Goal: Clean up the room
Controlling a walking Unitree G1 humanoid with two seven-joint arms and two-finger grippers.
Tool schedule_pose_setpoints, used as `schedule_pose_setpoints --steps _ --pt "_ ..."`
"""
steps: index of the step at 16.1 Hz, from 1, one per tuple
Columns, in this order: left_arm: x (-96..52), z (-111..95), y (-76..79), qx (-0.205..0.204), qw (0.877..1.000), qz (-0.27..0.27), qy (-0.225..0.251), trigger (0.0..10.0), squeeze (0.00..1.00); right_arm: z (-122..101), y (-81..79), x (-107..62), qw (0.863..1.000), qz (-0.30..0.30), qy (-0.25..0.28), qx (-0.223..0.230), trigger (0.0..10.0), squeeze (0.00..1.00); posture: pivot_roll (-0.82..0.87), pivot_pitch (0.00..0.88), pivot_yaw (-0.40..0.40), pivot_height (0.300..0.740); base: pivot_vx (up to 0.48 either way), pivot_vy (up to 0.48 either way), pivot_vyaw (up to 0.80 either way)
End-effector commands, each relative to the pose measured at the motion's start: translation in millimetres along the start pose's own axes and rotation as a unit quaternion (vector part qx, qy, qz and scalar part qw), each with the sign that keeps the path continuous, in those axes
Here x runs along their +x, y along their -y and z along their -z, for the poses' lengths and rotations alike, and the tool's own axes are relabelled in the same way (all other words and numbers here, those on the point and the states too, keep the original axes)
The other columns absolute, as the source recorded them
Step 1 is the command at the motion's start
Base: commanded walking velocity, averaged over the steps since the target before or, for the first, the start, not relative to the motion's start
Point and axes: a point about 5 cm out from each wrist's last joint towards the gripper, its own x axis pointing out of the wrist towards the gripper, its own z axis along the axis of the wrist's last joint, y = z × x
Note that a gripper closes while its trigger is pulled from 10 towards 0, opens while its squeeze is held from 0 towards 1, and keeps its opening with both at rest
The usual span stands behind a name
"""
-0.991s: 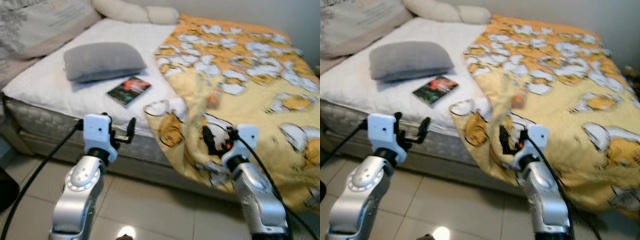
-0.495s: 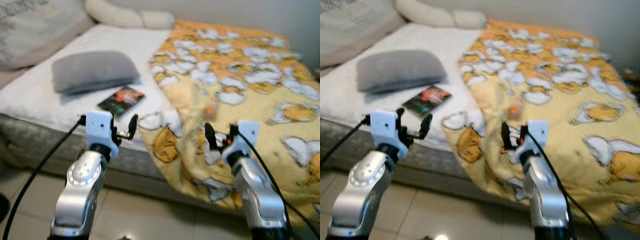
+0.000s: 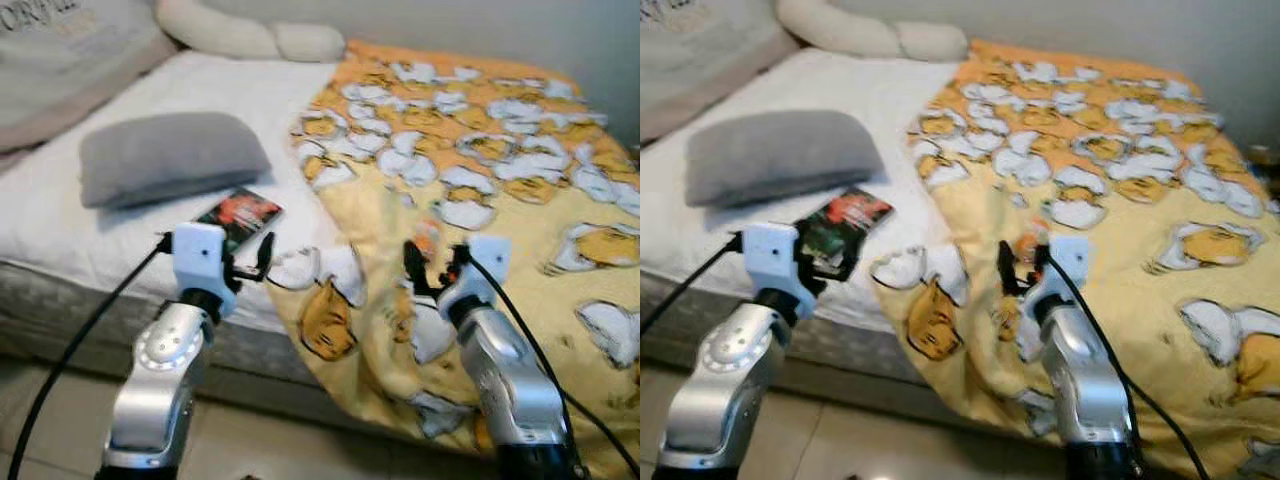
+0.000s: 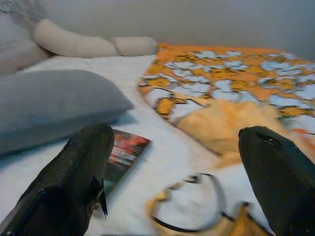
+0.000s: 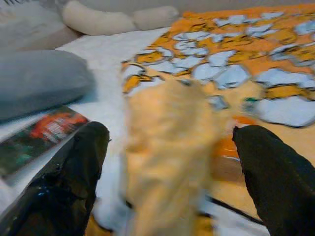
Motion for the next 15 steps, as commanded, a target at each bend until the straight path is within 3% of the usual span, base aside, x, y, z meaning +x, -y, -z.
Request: schedule_pose_setpoints --steps 1,3,12,14,15 --pt "2.1 -3.7 1.1 -0.001 1.000 0.002 0.007 10.0 0.62 -0.4 2.2 -0.6 1.000 0.003 -0.005 -0.004 10.0 0.00 0.01 0.000 -0.020 0.740 0.401 0.000 -0.76" --pt "2.0 -3.7 1.5 -0.001 1.000 0.003 0.007 10.0 0.62 -1.1 4.1 -0.2 1.000 0.010 -0.003 -0.010 10.0 0.00 0.01 0.000 -0.017 0.740 0.399 0.000 -0.68" --pt "2.5 -5.0 -0.2 -0.002 1.000 0.009 0.007 10.0 0.61 -10.0 4.9 11.3 0.999 0.020 0.000 -0.028 10.0 0.00 0.02 0.000 -0.014 0.740 0.396 0.000 0.00" --pt "2.2 -6.6 5.8 0.008 0.999 0.051 -0.001 10.0 0.51 -13.9 7.4 21.7 0.999 0.023 -0.023 -0.024 10.0 0.00 0.02 0.000 -0.010 0.740 0.000 0.000 0.00" --pt "3.0 -7.6 8.1 0.015 0.997 0.075 -0.006 10.0 0.36 -15.8 9.9 29.6 0.998 0.023 -0.047 -0.028 10.0 0.00 0.02 0.000 -0.007 0.740 0.000 0.000 0.00"
